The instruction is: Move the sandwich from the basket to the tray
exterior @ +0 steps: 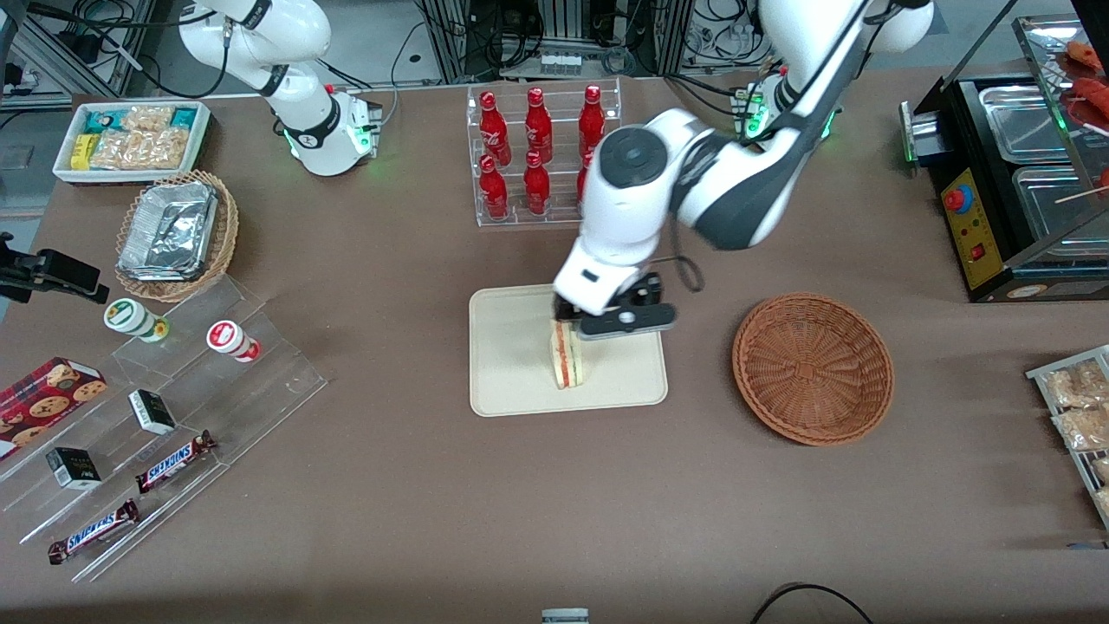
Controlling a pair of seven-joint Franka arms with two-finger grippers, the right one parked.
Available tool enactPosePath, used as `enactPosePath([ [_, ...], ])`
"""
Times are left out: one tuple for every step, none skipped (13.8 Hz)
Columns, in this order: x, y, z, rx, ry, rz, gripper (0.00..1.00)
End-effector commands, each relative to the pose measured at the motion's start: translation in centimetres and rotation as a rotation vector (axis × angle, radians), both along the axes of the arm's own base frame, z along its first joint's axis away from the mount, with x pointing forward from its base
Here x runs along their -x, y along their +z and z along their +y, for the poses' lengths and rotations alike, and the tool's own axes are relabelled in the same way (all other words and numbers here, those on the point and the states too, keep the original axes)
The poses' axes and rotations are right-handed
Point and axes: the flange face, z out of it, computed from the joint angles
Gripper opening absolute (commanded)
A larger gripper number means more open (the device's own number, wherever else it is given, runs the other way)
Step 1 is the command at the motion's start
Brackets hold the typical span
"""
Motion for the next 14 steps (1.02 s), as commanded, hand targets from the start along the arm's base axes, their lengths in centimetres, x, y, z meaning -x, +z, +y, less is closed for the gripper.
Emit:
enactPosePath([
  [0.2,4.3,5.8,-0.053,0.045,0.034,1.00],
  [0.4,5.4,7.2,-0.075,0.025,0.049,1.00],
  [0.0,6.4,9.5,-0.091,0.015,0.062,1.00],
  [-0.3,7.6,11.4,-0.090,0.008,0.063,1.00],
  [-0.4,8.7,13.1,-0.066,-0.011,0.084,1.00],
  [-0.5,9.9,15.6,-0.058,-0.037,0.104,1.00],
  [-0.4,10.7,17.4,-0.069,-0.061,0.119,1.00],
  [-0.3,11.9,19.4,-0.073,-0.080,0.117,1.00],
  [-0.3,12.7,21.3,-0.059,-0.092,0.125,1.00],
  [0.1,13.8,23.1,-0.038,-0.123,0.138,1.00],
  [0.0,14.3,25.2,-0.023,-0.151,0.150,1.00],
  [0.2,14.9,26.9,-0.019,-0.193,0.155,1.00],
  [0.5,15.6,28.2,-0.024,-0.232,0.158,1.00],
  [0.5,15.8,29.6,-0.026,-0.242,0.162,1.00],
])
